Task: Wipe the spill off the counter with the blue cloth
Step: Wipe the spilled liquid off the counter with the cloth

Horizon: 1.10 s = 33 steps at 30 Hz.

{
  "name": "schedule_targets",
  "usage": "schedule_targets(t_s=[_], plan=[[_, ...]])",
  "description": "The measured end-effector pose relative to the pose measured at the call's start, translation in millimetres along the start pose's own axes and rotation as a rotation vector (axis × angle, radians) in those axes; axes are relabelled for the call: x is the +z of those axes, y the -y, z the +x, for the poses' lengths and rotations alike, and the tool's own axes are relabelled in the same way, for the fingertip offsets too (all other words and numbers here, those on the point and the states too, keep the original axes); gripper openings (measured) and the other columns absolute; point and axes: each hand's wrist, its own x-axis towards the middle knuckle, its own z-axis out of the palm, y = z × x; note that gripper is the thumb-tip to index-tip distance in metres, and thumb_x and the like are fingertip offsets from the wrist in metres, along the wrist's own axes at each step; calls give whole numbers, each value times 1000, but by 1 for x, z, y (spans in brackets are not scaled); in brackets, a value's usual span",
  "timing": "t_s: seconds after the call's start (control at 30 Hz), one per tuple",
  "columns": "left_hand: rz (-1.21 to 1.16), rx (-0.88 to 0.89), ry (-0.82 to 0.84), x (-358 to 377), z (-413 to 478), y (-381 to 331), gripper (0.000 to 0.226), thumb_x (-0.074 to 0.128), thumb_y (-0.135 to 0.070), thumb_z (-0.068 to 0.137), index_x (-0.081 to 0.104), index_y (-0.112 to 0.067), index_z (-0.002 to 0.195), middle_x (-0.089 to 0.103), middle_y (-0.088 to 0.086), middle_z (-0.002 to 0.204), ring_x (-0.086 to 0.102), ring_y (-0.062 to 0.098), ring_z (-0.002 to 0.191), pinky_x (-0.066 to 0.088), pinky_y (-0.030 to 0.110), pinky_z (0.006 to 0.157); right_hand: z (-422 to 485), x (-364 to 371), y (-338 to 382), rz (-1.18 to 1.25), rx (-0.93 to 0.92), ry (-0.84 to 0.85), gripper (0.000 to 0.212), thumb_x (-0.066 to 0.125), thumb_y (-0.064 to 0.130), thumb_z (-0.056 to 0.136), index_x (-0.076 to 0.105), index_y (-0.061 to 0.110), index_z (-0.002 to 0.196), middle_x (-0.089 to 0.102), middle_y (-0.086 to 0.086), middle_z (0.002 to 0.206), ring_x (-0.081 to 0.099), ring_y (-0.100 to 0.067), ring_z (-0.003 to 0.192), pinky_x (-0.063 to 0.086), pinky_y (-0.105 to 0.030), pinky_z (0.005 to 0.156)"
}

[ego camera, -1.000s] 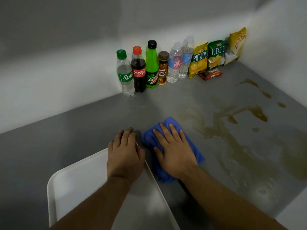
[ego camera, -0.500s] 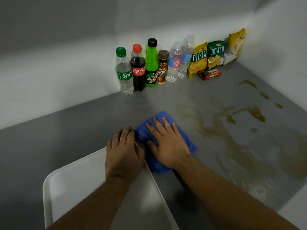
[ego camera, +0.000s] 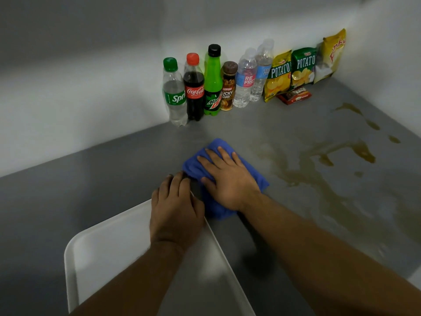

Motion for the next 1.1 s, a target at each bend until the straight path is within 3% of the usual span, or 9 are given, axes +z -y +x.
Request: schedule_targets(t_s=[0.1,0.3,0.43,0.53,0.7,0.87,1.1], plan=[[-15,2,-4,-1,0,-1,46,48,-26,92,62,-8,131,59,11,143,51,35,136,41,53,113,-12,-5,-24,7,-36,7,64,28,59,102,21,39,163,14,11,173,3,-20,160,0,-48,128],[-7,6,2,2,0,1,40,61,-22,91,64,-8,129,60,12,142,51,36,137,40,54,114,36,-9,-8,-42,179,-16,64,23,55,107,13,31,165,7,4,174,-3,-28,160,-4,-52,127],[43,-2,36,-1,9,-3,39,65,-28,84,67,-7,117,67,15,128,59,39,120,49,55,101,2,-3,-7,8,118,-61,66,25,57,105,17,32,165,9,6,174,-3,-25,160,-10,-46,124],[91,4,101,-4,28,-15,49,69,-35,77,65,-7,117,66,17,122,61,39,107,50,51,95,-33,2,-23,69,116,-100,67,26,64,101,23,37,163,13,11,173,1,-20,160,-6,-47,126],[-13,122,193,4,59,-43,66,64,-38,85,49,-12,143,47,10,153,45,33,139,41,48,112,-14,-12,-65,3,271,-78,68,22,64,104,15,35,165,9,7,174,-1,-22,160,-5,-47,127],[-10,63,178,18,79,-51,61,63,-26,89,48,-6,144,49,17,150,45,39,135,36,53,115,-2,-14,-62,24,319,-84,66,25,57,106,13,30,166,5,2,175,-5,-26,160,-6,-50,128],[-74,-89,176,35,114,-65,53,57,-20,91,47,-4,141,38,21,154,31,45,142,17,64,120,-43,-9,-81,75,258,-136,65,28,60,102,21,39,163,13,10,173,2,-20,160,-5,-46,126]])
